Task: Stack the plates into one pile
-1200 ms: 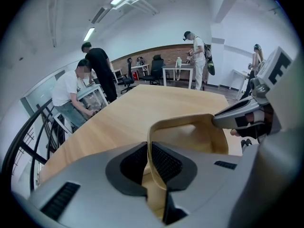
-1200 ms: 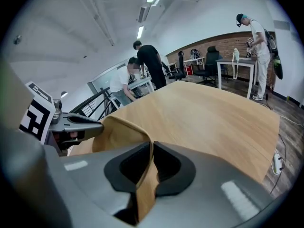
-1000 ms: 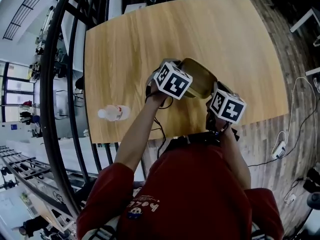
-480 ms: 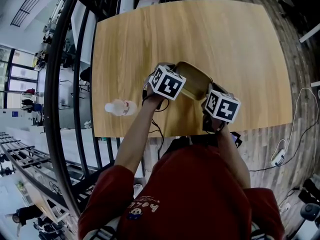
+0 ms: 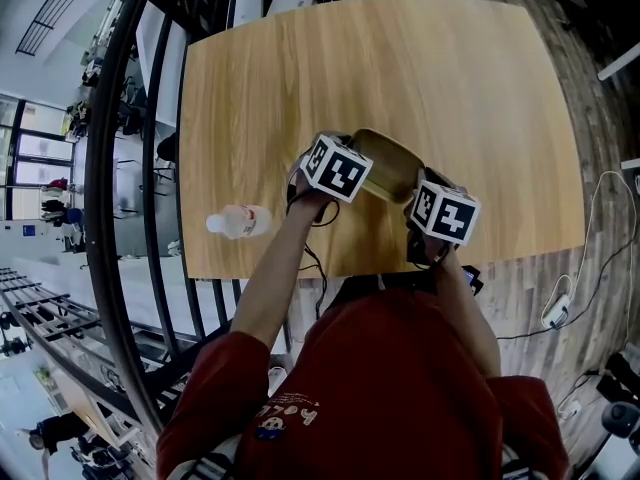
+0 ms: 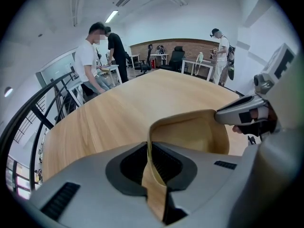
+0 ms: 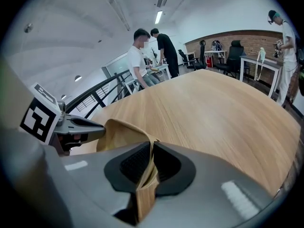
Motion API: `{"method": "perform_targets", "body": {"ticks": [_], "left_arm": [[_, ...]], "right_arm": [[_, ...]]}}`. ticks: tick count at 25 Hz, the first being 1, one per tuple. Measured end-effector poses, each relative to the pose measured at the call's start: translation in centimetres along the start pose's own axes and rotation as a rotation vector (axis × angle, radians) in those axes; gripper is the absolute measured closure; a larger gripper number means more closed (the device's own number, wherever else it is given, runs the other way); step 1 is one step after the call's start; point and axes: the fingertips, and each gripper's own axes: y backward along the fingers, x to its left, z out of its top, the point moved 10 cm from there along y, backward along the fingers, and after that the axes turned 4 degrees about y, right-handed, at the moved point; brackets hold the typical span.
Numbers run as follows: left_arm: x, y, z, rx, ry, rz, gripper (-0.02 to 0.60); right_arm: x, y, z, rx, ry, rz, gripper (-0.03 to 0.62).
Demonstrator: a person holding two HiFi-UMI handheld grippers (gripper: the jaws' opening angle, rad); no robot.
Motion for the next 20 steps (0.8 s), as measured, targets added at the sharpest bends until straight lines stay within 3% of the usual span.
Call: {"method": "perform_targets", "body": {"ticks": [15, 20], "left_arm": [[-0.8, -1.4, -0.9, 0.04, -0.02, 0.021, 0.54], [-0.6, -1.7, -1.4, 0.042, -0.042, 0.073, 0.535]], "right_arm": [[-0.3, -1.0, -0.9, -0.009, 0.054, -0.034, 0.541], [0.0, -1.5, -1.4, 0.001, 0.059, -0.034, 0.511]]}}
